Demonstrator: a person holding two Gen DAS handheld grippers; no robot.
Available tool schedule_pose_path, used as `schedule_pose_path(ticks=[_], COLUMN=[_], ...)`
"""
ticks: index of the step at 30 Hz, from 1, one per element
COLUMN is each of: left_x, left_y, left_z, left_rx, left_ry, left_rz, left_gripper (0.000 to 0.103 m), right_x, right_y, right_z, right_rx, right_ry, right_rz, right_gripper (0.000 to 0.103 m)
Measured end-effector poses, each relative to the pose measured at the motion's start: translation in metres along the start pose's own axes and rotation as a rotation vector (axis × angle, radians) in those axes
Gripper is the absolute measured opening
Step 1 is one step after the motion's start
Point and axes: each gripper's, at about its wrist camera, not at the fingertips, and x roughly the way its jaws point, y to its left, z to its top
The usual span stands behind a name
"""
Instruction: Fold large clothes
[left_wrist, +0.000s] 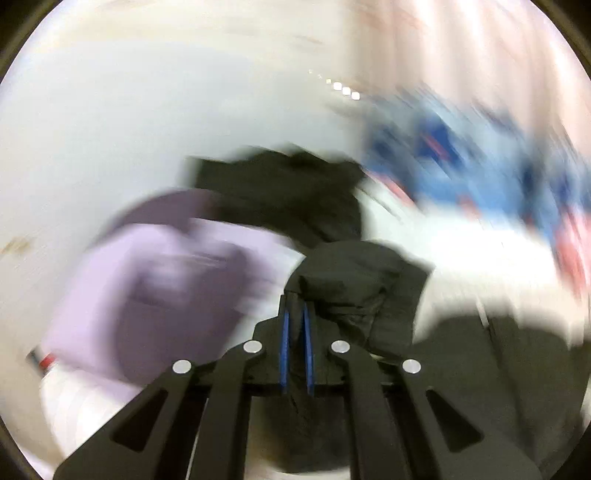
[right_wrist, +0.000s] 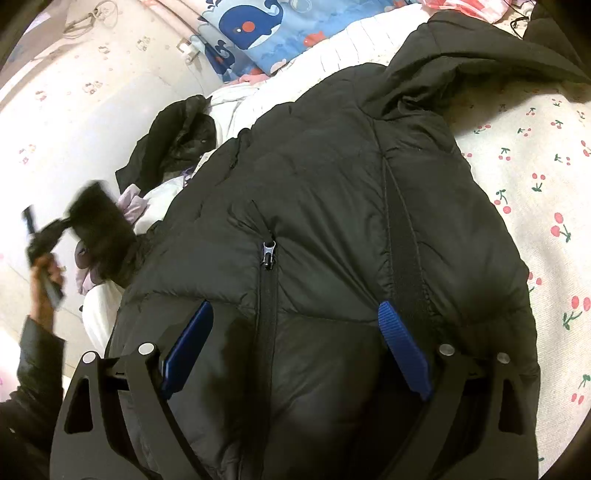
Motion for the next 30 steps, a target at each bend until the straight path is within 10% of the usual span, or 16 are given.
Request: schedule_pose_path(ticks=[7, 9, 12, 16, 20, 25, 30], left_x=[-0.014, -0.023, -0.06, -0.091, -0.093, -0.042, 0.003], left_y=[0.209, 0.237, 0.251, 0.179, 0.027, -0.156, -0.261], left_z=[-0.016, -0.032, -0.053, -0.05, -0.069, -0.117, -0.155], left_rx=[-0.436, -0.524, -0.597, -0.39, -0.164, -0.003, 0.013], left_ry=[0.149, 0.165, 0.094, -0.01, -0.045, 0.081, 0.181], left_rz=[0.21, 0.245, 0.296, 0.22, -0.019, -0.323, -0.456], left_gripper=[0.013, 0.051, 0.053, 0.075, 0.09, 0.093, 0.093], right_x=[0.013, 0.017, 0.019, -0.017, -0.091, -0.166, -0.196], right_y=[0.013, 0.017, 0.024, 0.016, -0.037, -0.114, -0.175], right_z=[0.001, 0.001, 0.0, 0.009, 0.027, 0.06, 0.111], right_rx=[-0.032, -0.05, -0.076, -0.009, 0.146, 0.302, 0.394], right_ry=[0.044, 0.06, 0.087, -0.007, -0.238, -0.41, -0.491], right_rz=[-0.053, -0.072, -0.101, -0.006, -0.029, -0.165, -0.256], right_gripper=[0.093, 0.095, 0.096, 0.096, 0.096, 0.096, 0.096])
